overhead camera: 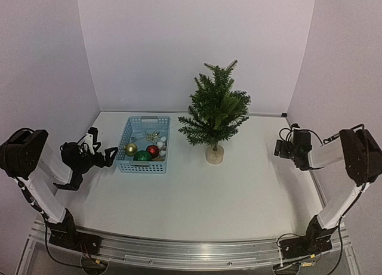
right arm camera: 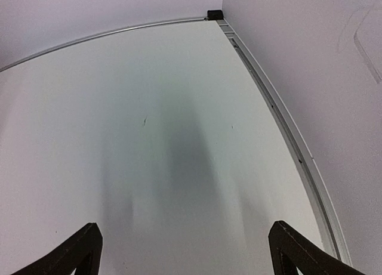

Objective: Decorate the small christmas tree

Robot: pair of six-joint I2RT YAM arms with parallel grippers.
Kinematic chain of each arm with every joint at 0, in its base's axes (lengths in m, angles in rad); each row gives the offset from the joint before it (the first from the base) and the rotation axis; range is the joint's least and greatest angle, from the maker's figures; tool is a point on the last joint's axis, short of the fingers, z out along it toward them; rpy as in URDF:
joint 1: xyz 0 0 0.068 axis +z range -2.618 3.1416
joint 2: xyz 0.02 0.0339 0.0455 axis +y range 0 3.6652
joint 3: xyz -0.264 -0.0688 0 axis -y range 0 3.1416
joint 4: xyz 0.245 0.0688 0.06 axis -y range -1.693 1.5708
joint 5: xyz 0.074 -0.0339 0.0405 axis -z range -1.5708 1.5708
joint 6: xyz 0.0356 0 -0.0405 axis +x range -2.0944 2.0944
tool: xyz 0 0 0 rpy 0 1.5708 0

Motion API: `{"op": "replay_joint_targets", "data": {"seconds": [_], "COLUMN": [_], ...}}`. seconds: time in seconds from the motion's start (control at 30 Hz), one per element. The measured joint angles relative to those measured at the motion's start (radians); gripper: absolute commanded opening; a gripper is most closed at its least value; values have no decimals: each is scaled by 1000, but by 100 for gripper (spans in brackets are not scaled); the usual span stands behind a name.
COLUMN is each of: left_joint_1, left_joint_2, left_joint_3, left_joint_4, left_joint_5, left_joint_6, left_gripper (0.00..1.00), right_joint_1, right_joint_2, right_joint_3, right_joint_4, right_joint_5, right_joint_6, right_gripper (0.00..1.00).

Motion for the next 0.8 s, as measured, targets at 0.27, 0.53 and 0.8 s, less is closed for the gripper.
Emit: {"op": "replay_joint_targets", "data": {"seconds": [0.27,0.53,0.8], "left_joint_1": [0,17,-10], "left_joint_2": [-8,-265,-249], "left_joint_3": [1,200,576], "left_joint_4": [-19,-476,-861], "left_joint_5": [-9,49,252], "left_joint_6": [-8,19,68], "left_gripper": [100,100,100], "right_joint_1": [0,0,0], "right_joint_2": [-196,-326,-341], "right_joint_3": [-36,112,261], "right_joint_4": [-48,-92,-132], "right_joint_5": [-30,-174,-354], "right_joint_6": [1,31,72], "right_gripper": [98,95,90]}}
